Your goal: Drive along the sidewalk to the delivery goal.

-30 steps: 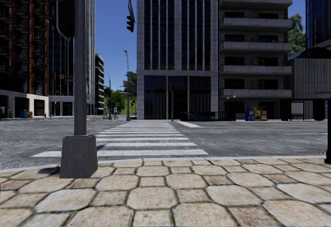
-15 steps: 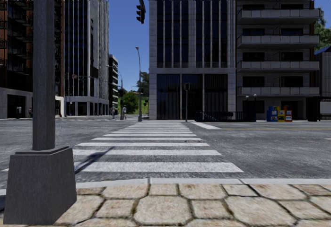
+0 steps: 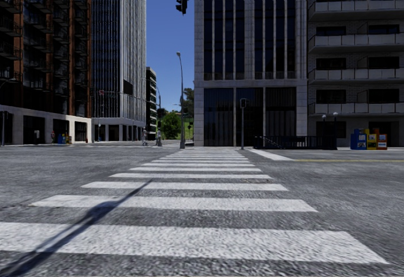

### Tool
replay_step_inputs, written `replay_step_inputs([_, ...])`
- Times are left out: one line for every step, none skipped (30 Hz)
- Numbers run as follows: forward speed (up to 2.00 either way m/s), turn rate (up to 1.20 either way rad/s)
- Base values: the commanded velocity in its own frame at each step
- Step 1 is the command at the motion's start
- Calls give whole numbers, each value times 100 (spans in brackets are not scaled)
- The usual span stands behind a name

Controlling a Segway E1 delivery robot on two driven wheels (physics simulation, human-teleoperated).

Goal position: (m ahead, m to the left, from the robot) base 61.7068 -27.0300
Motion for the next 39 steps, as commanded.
replay_step_inputs([200, 0])
replay_step_inputs([200, 0])
replay_step_inputs([200, 0])
replay_step_inputs([200, 0])
replay_step_inputs([200, 0])
replay_step_inputs([200, 0])
replay_step_inputs([200, 0])
replay_step_inputs([200, 0])
replay_step_inputs([200, 0])
replay_step_inputs([200, 0])
replay_step_inputs([200, 0])
replay_step_inputs([200, 0])
replay_step_inputs([200, 0])
replay_step_inputs([200, 0])
replay_step_inputs([200, 0])
replay_step_inputs([200, 0])
replay_step_inputs([200, 0])
replay_step_inputs([200, 0])
replay_step_inputs([200, 0])
replay_step_inputs([200, 0])
replay_step_inputs([200, 0])
replay_step_inputs([200, 0])
replay_step_inputs([200, 0])
replay_step_inputs([200, 0])
replay_step_inputs([200, 0])
replay_step_inputs([200, 0])
replay_step_inputs([200, 0])
replay_step_inputs([200, 0])
replay_step_inputs([200, 0])
replay_step_inputs([200, 0])
replay_step_inputs([200, 0])
replay_step_inputs([200, 0])
replay_step_inputs([200, 0])
replay_step_inputs([200, 0])
replay_step_inputs([200, 0])
replay_step_inputs([200, 0])
replay_step_inputs([200, 0])
replay_step_inputs([200, 0])
replay_step_inputs([200, 0])
